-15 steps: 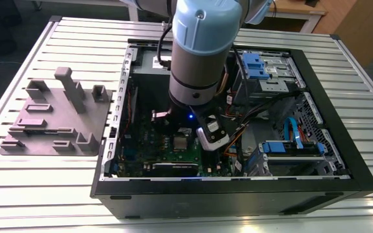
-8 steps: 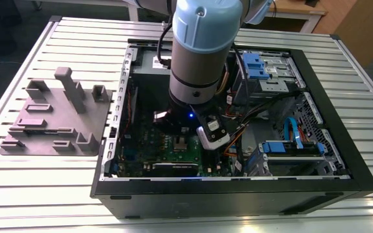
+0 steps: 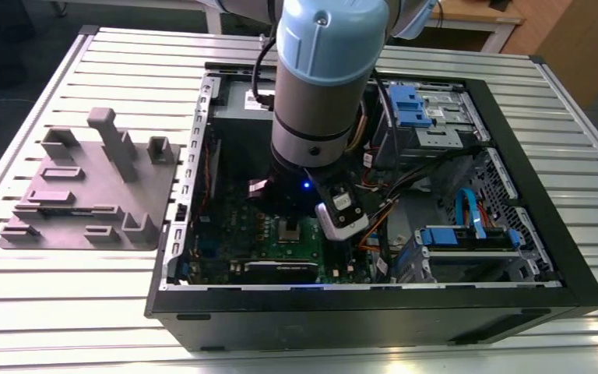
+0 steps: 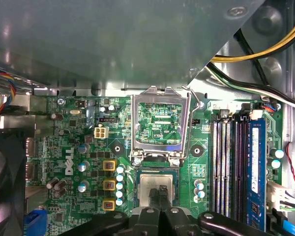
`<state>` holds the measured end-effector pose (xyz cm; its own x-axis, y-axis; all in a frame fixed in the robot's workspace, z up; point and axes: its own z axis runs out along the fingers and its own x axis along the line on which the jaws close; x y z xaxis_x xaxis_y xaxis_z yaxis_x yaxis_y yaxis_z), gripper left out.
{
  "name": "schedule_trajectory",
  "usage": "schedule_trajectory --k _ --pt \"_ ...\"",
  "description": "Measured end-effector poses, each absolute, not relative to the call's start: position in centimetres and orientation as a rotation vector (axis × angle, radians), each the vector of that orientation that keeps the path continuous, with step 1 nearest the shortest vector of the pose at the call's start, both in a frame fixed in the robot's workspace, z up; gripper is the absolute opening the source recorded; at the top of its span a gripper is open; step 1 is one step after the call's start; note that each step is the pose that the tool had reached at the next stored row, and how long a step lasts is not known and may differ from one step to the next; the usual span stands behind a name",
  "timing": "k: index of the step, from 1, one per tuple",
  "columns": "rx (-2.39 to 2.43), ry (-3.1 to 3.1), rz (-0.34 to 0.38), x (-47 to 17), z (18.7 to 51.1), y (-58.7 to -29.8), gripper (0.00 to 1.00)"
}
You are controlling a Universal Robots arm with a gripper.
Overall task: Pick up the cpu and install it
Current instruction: 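Place the cpu into insertion slot, then close the cpu cover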
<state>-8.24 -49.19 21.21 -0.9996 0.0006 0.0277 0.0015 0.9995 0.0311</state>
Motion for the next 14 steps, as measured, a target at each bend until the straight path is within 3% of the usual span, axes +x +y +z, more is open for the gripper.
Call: schedule_trajectory --k 14 --pt "-0.002 -3.113 -0.048 -8.25 21.29 -49.19 0.10"
